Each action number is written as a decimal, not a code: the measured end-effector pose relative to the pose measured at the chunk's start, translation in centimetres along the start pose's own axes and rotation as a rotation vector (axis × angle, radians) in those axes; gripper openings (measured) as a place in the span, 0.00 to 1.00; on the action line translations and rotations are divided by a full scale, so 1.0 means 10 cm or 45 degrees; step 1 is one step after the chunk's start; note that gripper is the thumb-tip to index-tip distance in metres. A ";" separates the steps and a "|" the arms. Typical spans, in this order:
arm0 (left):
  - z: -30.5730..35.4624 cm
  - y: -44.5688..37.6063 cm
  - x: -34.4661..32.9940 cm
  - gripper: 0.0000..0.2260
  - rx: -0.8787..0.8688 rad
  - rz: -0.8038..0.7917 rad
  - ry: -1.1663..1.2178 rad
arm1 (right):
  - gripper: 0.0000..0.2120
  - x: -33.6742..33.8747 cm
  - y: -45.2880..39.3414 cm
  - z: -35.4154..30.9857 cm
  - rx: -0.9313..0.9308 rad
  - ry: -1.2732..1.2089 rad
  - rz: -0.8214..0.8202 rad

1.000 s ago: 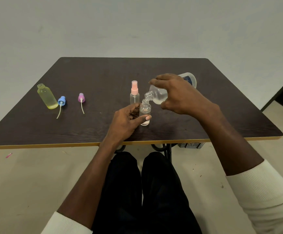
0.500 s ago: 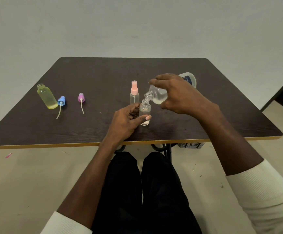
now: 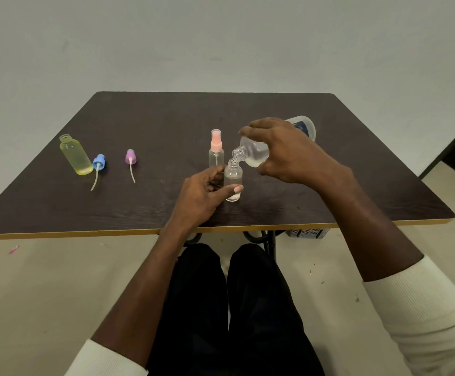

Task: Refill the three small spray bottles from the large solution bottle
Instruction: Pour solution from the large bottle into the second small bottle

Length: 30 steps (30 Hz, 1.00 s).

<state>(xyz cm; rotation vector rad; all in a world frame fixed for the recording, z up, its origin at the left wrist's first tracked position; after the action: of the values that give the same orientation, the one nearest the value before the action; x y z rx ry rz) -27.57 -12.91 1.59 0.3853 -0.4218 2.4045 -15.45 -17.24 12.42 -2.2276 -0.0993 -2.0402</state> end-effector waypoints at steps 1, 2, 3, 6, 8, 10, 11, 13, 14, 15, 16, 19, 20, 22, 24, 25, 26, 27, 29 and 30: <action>0.00 0.00 0.00 0.21 -0.002 0.001 0.001 | 0.37 0.00 0.00 0.00 -0.001 0.000 0.000; 0.00 0.00 0.00 0.21 -0.002 0.002 -0.001 | 0.37 0.00 0.00 0.00 -0.002 -0.001 0.000; 0.00 0.00 0.00 0.22 -0.003 0.002 -0.001 | 0.37 0.00 0.00 0.00 -0.001 -0.001 0.002; 0.00 0.00 0.00 0.21 -0.002 -0.003 -0.002 | 0.37 0.00 0.00 -0.01 0.002 0.000 -0.002; 0.01 0.00 0.00 0.21 -0.003 -0.002 0.002 | 0.37 0.00 0.00 -0.01 -0.003 -0.002 -0.005; 0.01 0.00 0.00 0.22 -0.002 -0.001 0.008 | 0.37 0.00 0.00 0.00 -0.007 -0.001 -0.006; 0.00 0.00 0.00 0.22 -0.002 -0.002 0.012 | 0.37 0.00 0.00 0.00 -0.006 -0.001 -0.005; -0.01 0.00 0.00 0.22 -0.003 -0.003 0.013 | 0.37 -0.01 0.00 0.00 -0.008 -0.003 -0.004; -0.01 0.00 0.00 0.22 -0.003 -0.003 0.005 | 0.37 -0.01 0.00 0.00 -0.009 -0.003 -0.004; -0.01 0.00 0.01 0.22 -0.003 -0.003 -0.001 | 0.37 -0.01 -0.01 0.00 -0.010 -0.003 -0.005; -0.02 0.00 0.01 0.23 0.000 -0.004 -0.002 | 0.37 -0.01 -0.01 0.00 -0.011 -0.003 -0.005; -0.02 0.00 0.01 0.23 0.002 -0.003 -0.006 | 0.38 -0.01 -0.01 0.00 -0.010 -0.001 -0.005; -0.02 0.00 0.01 0.23 0.002 -0.001 -0.015 | 0.38 -0.01 -0.01 0.00 -0.010 0.000 -0.005; -0.01 0.00 0.01 0.23 0.001 0.003 -0.020 | 0.37 -0.01 0.00 0.00 -0.006 -0.003 -0.005; -0.01 0.00 0.01 0.22 0.001 0.003 -0.015 | 0.37 -0.01 0.00 0.00 -0.002 -0.005 -0.004; -0.01 0.00 0.01 0.22 0.001 0.001 -0.012 | 0.37 0.00 0.00 0.00 -0.002 -0.004 -0.005; -0.01 0.00 0.00 0.22 0.003 -0.001 -0.015 | 0.37 0.00 0.00 0.00 -0.001 -0.004 -0.005; -0.01 0.00 0.00 0.22 0.004 -0.002 -0.016 | 0.37 0.00 0.00 -0.01 0.001 -0.005 -0.004; -0.02 0.00 0.00 0.22 0.005 0.001 -0.009 | 0.37 0.00 0.00 -0.01 0.001 -0.011 -0.003; -0.02 0.00 0.01 0.23 0.008 0.002 -0.008 | 0.37 0.00 0.00 0.00 -0.001 -0.014 -0.001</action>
<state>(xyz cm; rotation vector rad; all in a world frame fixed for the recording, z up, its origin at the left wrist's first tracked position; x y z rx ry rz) -27.62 -12.76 1.40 0.3952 -0.4172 2.4074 -15.49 -17.25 12.43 -2.2397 -0.1006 -2.0296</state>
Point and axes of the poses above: each hand's wrist, its own y-axis away from the middle knuckle, its own x-axis out of the back of the hand, z = x × y, the point moved 10 cm from there along -y, towards the middle knuckle, and after that the axes turned 12 degrees about -z, right-handed, at the moved point
